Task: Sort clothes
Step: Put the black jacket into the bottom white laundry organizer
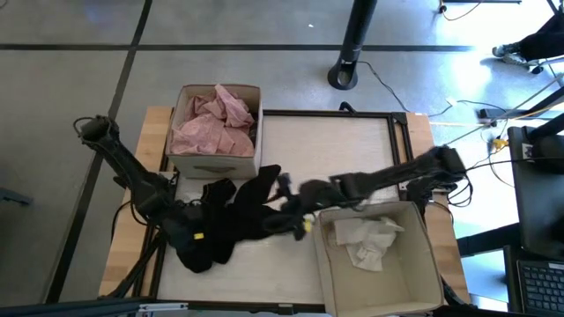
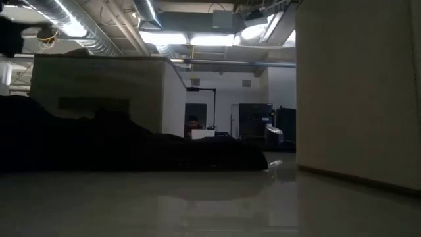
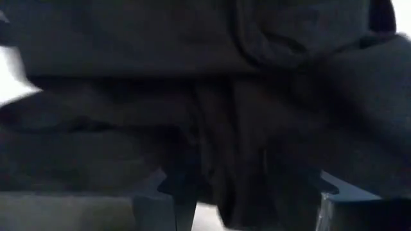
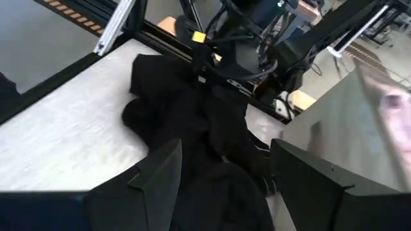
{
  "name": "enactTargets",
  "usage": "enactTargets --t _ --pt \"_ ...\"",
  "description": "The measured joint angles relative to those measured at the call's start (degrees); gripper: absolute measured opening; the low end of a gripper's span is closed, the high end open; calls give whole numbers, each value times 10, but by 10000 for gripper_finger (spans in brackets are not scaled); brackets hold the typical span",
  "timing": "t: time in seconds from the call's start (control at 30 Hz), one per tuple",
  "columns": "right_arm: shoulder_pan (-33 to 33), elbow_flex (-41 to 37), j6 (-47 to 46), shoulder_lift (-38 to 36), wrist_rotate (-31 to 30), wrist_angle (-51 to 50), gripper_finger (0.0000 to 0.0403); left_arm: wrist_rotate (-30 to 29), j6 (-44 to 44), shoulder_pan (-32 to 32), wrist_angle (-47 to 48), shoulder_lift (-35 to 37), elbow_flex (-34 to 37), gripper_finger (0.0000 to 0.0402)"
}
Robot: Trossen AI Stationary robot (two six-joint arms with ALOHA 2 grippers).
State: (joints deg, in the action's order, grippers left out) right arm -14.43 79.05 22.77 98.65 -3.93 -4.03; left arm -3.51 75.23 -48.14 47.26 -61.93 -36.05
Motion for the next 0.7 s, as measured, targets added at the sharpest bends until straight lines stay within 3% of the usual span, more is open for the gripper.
enactTargets --t 0.17,0.4,0.7 --pt "43 22 1 82 55 38 239 -20 5 -5 -104 -1 72 159" --pt "68 68 2 192 105 31 239 -148 -19 24 -208 1 141 159" --pt "79 69 3 257 87 19 239 -239 -103 75 -354 0 200 159"
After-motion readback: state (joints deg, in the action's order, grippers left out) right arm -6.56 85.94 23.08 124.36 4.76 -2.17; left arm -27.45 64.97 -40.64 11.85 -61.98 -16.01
